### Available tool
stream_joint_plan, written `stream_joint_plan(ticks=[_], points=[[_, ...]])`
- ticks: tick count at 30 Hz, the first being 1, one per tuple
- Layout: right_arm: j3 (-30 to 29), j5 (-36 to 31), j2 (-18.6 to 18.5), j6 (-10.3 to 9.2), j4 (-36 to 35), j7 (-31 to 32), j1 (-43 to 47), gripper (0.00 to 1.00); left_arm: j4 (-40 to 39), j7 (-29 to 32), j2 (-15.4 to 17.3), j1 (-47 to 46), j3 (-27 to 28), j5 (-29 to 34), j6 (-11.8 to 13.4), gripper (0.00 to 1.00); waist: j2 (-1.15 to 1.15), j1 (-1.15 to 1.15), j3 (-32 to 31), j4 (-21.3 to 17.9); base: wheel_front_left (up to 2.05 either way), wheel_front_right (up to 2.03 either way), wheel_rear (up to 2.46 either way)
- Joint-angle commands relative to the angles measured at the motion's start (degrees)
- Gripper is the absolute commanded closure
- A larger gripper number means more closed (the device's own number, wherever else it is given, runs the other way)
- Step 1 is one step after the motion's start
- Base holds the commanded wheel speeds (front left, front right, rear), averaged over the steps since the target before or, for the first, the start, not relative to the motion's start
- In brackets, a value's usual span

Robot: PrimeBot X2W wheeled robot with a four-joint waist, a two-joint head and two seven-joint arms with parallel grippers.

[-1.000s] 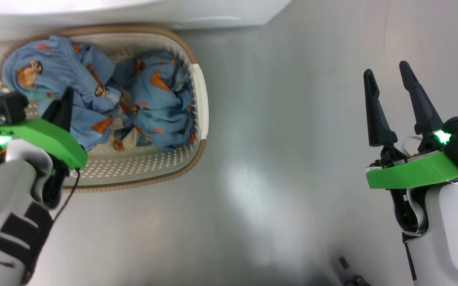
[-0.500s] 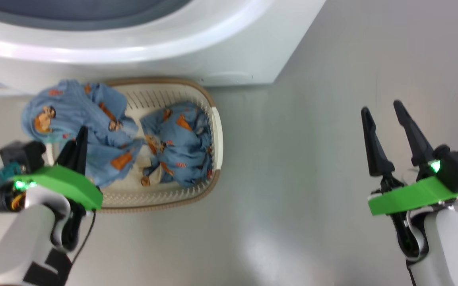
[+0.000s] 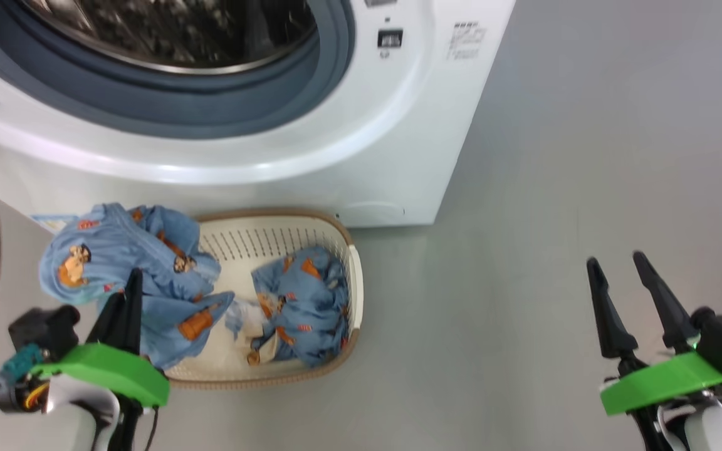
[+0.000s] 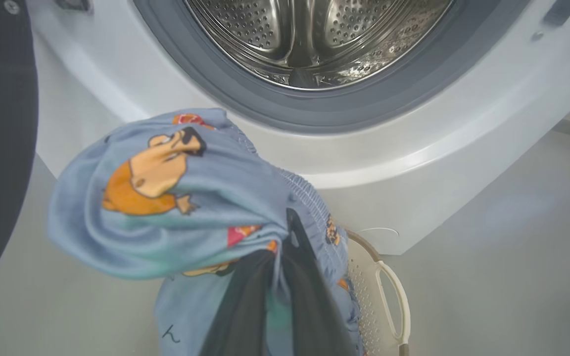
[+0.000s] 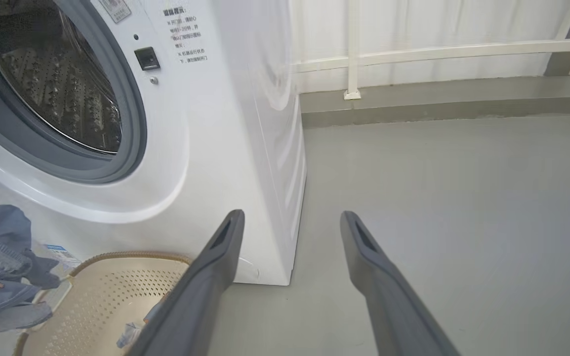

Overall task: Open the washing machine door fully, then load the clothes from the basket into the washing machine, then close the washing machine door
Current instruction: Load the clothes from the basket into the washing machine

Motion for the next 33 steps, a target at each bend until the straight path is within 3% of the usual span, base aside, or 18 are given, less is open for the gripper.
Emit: stream_joint_plan(ticks=[1, 20, 33], points=[[0.91, 0.55, -1.04, 0.08, -1.15, -0.27, 1.76, 0.0, -3.0, -0.37, 1.38, 1.7, 3.23, 1.58, -0.09, 1.0, 0.0, 0.0, -5.15, 0.31, 0.0, 0.0, 0.0], [-2.91, 1.76, -1.98, 0.08, -1.42, -0.27, 10.78, 0.0, -21.35, -0.37, -2.38, 18.43, 13.1, 9.29, -0.09, 1.0, 0.0, 0.0, -12.88, 0.1, 0.0, 0.0, 0.0], [-4.26, 1.91, -1.67, 0.08, -1.91, -0.27, 12.13, 0.0, -26.78, -0.37, -5.11, 23.47, 15.59, 10.98, -0.09, 1.0, 0.0, 0.0, -12.96, 0.35, 0.0, 0.0, 0.0]])
